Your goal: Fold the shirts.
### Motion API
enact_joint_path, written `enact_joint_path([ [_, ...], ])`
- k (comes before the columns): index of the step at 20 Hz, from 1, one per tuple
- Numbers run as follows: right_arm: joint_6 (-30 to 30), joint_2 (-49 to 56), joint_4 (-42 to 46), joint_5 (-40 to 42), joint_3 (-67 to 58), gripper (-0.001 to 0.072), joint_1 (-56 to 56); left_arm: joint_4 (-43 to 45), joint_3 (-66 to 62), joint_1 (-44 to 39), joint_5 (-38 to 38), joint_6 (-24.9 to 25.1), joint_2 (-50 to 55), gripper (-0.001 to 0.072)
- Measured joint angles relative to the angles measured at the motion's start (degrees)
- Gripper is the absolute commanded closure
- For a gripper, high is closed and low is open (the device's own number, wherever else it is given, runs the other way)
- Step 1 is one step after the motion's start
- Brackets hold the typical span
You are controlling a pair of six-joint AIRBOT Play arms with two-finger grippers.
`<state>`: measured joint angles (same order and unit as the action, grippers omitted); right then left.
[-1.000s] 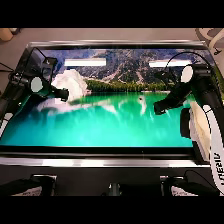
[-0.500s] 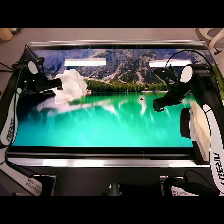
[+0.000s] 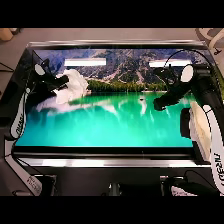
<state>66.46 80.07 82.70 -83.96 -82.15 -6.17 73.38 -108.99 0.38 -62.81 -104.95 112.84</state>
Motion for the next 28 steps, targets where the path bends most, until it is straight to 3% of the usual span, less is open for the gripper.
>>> enact_joint_path([
  [5,-3.5,-7.6,3.8,5.5,-1.8,0.04,0.0,-10.1,-5.7,-4.1,4.4,12.1,-12.7,0.0681],
  [6,-3.8,-10.1,5.1,7.3,-2.7,0.0325,0.0,-11.3,-6.4,-5.8,5.1,13.9,-16.8,0.0681],
  [7,-4.0,-12.6,6.4,9.0,-3.5,0.02,0.0,-12.2,-6.9,-7.5,5.5,15.1,-20.9,0.0681],
  [8,-4.1,-15.3,7.4,10.6,-4.2,0.0134,0.0,-12.9,-7.3,-9.4,6.0,15.8,-25.0,0.0681],
  [12,-4.4,-26.9,9.7,16.5,-5.8,0.0134,0.0,-13.5,-7.5,-18.1,6.7,17.3,-39.1,0.0681],
  [15,-4.5,-33.8,10.3,17.7,-6.2,0.0135,0.0,-12.8,-5.2,-23.6,6.3,17.7,-43.4,0.0681],
  [23,-4.4,-39.7,10.8,7.1,-6.3,0.0135,0.0,-13.8,15.7,-40.8,4.5,17.9,-34.3,0.068],
  [24,-4.4,-39.6,10.8,6.4,-6.3,0.0135,0.0,-15.4,18.1,-43.7,4.8,17.9,-31.4,0.0638],
  [26,-4.1,-39.2,10.8,5.1,-6.3,0.0134,0.0,-19.5,20.5,-48.9,5.0,17.9,-26.0,0.0011],
  [28,-3.9,-37.8,10.8,3.8,-6.4,0.0003,0.0,-22.8,21.1,-52.1,3.9,17.5,-22.4,0.0026],
])
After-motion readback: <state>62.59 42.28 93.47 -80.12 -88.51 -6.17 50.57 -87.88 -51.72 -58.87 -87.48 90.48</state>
